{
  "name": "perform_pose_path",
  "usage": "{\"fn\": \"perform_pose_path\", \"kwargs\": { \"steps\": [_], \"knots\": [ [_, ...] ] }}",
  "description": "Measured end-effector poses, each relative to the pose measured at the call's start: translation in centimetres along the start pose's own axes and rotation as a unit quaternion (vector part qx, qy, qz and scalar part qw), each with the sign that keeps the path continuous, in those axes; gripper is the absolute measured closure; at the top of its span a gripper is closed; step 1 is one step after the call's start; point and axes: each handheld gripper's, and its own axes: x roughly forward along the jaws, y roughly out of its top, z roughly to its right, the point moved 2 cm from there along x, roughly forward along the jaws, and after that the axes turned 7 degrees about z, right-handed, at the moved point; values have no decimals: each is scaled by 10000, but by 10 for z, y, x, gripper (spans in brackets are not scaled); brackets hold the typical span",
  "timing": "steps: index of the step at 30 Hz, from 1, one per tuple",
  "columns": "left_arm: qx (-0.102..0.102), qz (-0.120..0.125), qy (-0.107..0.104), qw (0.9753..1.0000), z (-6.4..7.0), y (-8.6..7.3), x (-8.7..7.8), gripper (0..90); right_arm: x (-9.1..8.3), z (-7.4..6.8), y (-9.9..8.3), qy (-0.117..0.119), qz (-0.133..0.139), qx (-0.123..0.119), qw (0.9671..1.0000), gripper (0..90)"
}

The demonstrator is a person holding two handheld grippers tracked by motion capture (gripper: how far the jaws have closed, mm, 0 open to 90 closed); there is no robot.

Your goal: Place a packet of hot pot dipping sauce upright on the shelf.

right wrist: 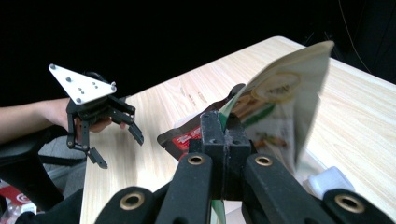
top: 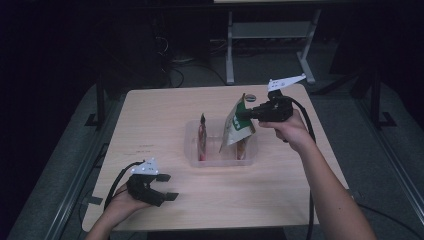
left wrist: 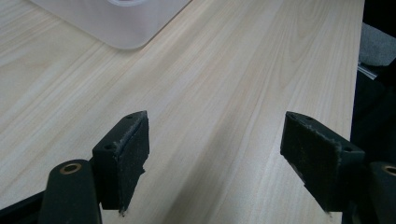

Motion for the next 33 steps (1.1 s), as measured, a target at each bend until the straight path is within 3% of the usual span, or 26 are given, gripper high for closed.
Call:
{"fn": "perform_pose_path", "kwargs": {
  "steps": [18, 26, 29, 33],
  "knots": [
    [10, -21, -38, 10000, 0, 0, 1, 235, 25, -7, -1, 283, -244, -86, 9993, 900],
    [-6, -68, -48, 10000, 0, 0, 2, 229, 33, -7, -5, 165, -490, -38, 9987, 900],
    [-16, -61, -54, 10000, 0, 0, 3, 228, 37, -8, -7, 253, -494, -52, 9984, 900],
    [-52, -49, -57, 10000, 1, -1, 3, 227, 44, -7, -8, 15, -671, -90, 9977, 899]
  ]
}}
